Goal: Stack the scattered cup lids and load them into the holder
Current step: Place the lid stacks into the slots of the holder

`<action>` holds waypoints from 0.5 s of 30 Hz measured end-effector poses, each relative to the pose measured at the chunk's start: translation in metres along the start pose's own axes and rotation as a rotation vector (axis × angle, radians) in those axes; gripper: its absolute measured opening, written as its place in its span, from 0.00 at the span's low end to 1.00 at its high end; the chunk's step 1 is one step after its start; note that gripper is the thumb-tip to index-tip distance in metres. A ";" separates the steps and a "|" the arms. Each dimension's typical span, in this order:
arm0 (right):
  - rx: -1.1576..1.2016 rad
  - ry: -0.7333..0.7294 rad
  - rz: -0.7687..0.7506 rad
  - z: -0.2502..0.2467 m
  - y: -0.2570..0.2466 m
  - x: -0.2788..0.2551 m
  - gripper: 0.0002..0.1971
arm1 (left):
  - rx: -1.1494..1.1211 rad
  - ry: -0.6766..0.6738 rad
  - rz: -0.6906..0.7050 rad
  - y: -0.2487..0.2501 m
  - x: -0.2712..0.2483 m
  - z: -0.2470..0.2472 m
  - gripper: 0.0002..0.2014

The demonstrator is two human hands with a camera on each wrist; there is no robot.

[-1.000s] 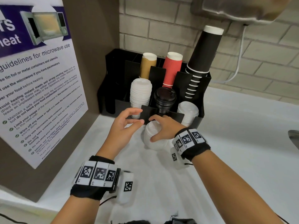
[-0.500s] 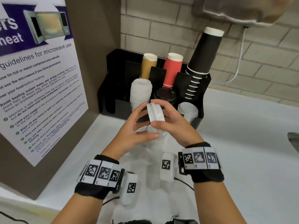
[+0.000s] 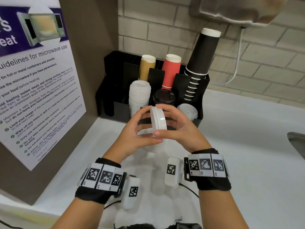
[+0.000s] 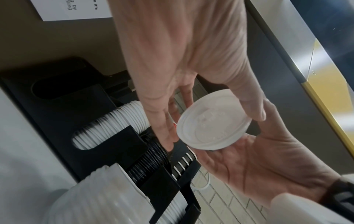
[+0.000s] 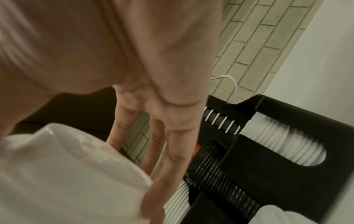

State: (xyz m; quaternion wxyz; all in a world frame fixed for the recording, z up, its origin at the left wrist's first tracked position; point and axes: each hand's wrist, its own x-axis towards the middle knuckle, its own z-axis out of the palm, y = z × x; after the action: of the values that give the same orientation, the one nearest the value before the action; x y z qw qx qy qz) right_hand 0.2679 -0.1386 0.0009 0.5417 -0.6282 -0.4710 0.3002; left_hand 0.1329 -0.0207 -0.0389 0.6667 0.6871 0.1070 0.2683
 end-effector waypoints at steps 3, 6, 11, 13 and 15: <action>0.007 0.003 -0.014 -0.001 0.000 -0.001 0.34 | 0.004 -0.005 -0.002 0.000 0.001 0.002 0.47; -0.006 0.037 -0.020 -0.011 -0.002 0.002 0.33 | -0.004 0.016 -0.018 -0.002 0.002 0.000 0.50; -0.257 0.413 -0.048 -0.068 -0.002 0.032 0.34 | 0.025 0.144 -0.006 0.000 0.000 -0.012 0.38; -0.458 0.448 0.023 -0.092 0.004 0.050 0.35 | 0.046 0.200 -0.011 0.000 -0.002 -0.016 0.30; -0.640 0.379 0.138 -0.107 0.013 0.066 0.36 | 0.063 0.230 -0.013 -0.001 -0.002 -0.018 0.24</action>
State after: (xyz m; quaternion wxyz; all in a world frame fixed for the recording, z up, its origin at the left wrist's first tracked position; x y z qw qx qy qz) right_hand 0.3913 -0.1198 0.0220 0.3741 -0.8403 -0.3888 0.0525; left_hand 0.1220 -0.0058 -0.0415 0.6298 0.6718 0.1956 0.3373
